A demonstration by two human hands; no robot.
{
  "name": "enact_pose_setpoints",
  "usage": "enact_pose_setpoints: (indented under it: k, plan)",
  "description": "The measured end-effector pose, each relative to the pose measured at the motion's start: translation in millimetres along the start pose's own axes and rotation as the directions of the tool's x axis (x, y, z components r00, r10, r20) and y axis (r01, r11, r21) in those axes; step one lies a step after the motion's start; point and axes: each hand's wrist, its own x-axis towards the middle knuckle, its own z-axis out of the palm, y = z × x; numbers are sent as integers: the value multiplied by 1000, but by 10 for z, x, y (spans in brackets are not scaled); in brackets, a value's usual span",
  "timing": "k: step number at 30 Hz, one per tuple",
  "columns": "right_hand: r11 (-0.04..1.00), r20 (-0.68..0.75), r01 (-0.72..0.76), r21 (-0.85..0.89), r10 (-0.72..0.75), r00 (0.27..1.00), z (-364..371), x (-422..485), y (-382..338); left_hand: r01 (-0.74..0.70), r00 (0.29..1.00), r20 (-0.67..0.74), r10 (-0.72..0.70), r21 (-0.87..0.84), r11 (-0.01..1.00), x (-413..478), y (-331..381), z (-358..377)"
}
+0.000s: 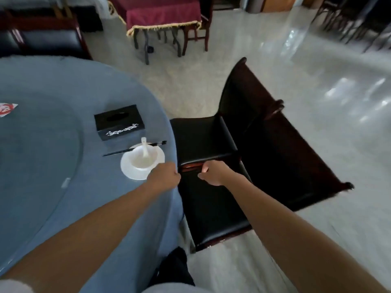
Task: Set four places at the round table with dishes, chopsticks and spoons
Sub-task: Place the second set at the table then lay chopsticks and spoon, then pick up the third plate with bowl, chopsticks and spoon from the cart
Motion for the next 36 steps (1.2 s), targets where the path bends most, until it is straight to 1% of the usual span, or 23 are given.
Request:
enact_pose_setpoints:
  k: [2, 3, 5, 7, 8, 10, 12, 13, 15, 16, 17, 19, 20, 22, 24, 26, 27, 29, 31, 33, 36]
  plan:
    - [999, -13, -35, 13, 36, 999, 20, -573, 482, -139, 977, 185, 109, 157, 978, -269, 558, 289]
    - [997, 6, -69, 16, 69, 998, 51, -883, 749, -217, 947, 285, 149, 223, 950, -437, 857, 470]
    - [979, 85, -198, 37, 194, 977, 179, -1559, 1301, -384, 851, 485, 203, 310, 870, -843, 1427, 870]
    - [923, 154, -370, 105, 353, 923, 344, -2296, 1826, -495, 763, 612, 207, 347, 796, -1288, 1938, 1280]
    - [882, 161, -445, 156, 421, 892, 427, -2658, 2063, -547, 726, 651, 220, 355, 758, -1513, 2174, 1468]
    - [782, 146, -550, 294, 531, 834, 591, -3333, 2453, -674, 626, 730, 275, 328, 662, -1926, 2629, 1793]
    - [632, 132, -609, 479, 635, 762, 809, -3941, 2714, -804, 514, 796, 320, 316, 505, -2344, 3026, 2058]
    - [544, 128, -618, 568, 683, 719, 928, -4218, 2812, -859, 451, 827, 337, 299, 415, -2561, 3204, 2180]
    - [418, 107, -605, 677, 758, 643, 1157, -4695, 2926, -934, 333, 870, 365, 251, 252, -2968, 3489, 2425]
    - [369, 105, -606, 705, 791, 603, 1262, -4901, 2936, -955, 288, 878, 383, 232, 187, -3148, 3583, 2537]
    - [319, 114, -615, 721, 820, 560, 1369, -5096, 2924, -968, 247, 886, 393, 207, 142, -3303, 3655, 2638]
    - [232, 181, -655, 719, 848, 499, 1622, -5474, 2883, -986, 167, 909, 383, 151, 72, -3588, 3777, 2830]
    - [197, 222, -680, 706, 851, 476, 1762, -5650, 2864, -990, 140, 921, 364, 135, 40, -3718, 3841, 2911]
    - [85, 317, -714, 695, 855, 411, 2030, -6017, 2807, -993, 104, 934, 342, 115, -12, -4022, 3947, 3051]
    - [-37, 412, -707, 706, 834, 368, 2230, -6359, 2749, -996, 47, 944, 326, 68, -54, -4335, 3958, 3159]
    - [-126, 457, -671, 731, 820, 344, 2377, -6667, 2773, -993, -10, 956, 293, 24, -113, -4628, 3937, 3259]
    - [-154, 460, -653, 741, 826, 327, 2446, -6807, 2814, -989, -31, 963, 268, 10, -148, -4761, 3953, 3310]
    - [-184, 443, -627, 757, 850, 285, 2577, -7053, 2911, -981, -48, 971, 236, -1, -196, -5028, 4046, 3361]
    - [-206, 426, -586, 784, 864, 267, 2712, -7246, 3045, -971, -82, 970, 230, -26, -238, -5305, 4180, 3435]
    - [-218, 420, -548, 807, 865, 274, 2807, -7433, 3193, -965, -121, 962, 247, -55, -257, -5592, 4356, 3548]
    - [-214, 408, -503, 837, 857, 315, 2969, -7773, 3462, -958, -152, 960, 234, -84, -275, -6088, 4635, 3838]
